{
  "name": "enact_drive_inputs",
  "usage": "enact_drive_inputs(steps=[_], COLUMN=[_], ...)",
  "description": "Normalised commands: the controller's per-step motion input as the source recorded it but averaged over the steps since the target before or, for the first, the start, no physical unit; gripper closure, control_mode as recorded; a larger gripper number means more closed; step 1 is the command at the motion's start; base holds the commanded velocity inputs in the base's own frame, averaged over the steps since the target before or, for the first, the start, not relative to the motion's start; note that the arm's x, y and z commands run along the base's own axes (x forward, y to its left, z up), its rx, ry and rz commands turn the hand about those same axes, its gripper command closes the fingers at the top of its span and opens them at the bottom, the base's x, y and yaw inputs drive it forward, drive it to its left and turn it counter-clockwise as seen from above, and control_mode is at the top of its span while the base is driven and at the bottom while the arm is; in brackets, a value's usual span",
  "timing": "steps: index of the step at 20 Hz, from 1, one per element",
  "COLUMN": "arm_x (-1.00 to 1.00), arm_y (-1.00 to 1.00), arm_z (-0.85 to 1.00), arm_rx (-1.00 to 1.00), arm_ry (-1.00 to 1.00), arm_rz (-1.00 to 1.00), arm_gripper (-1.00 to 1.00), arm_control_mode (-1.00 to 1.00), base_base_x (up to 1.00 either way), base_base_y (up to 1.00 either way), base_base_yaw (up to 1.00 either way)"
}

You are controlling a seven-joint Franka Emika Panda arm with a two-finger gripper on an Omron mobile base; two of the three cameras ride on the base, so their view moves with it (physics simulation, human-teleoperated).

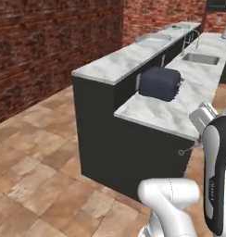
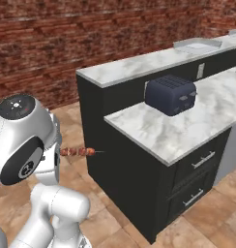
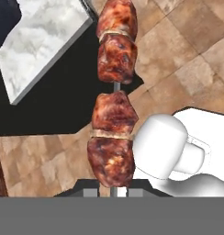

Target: Place the cold items (cucumber and squash) from the fridge in one tupperware on the dining counter. Place the warm items (kebab skewer and hot dog) in the stove area in another tupperware.

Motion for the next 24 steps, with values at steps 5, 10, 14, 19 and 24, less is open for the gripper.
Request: enact_drive_inputs(steps=[5, 10, 14, 19, 24], arm_x=[0.0, 0.0, 0.0, 0.0, 0.0], arm_y=[0.0, 0.0, 0.0, 0.0, 0.0], arm_z=[0.0, 0.0, 0.0, 0.0, 0.0], arm_rx=[0.0, 0.0, 0.0, 0.0, 0.0], arm_ry=[0.0, 0.0, 0.0, 0.0, 0.0], arm_rz=[0.0, 0.0, 0.0, 0.0, 0.0], arm_gripper=[1.0, 1.0, 1.0, 1.0, 1.0], arm_control_mode=[1.0, 1.0, 1.0, 1.0, 1.0], base_base_x=[0.35, 0.37, 0.35, 0.26, 0.24], base_base_y=[1.0, 1.0, 1.0, 1.0, 1.0], base_base_yaw=[-0.47, -0.46, -0.45, -0.43, -0.42])
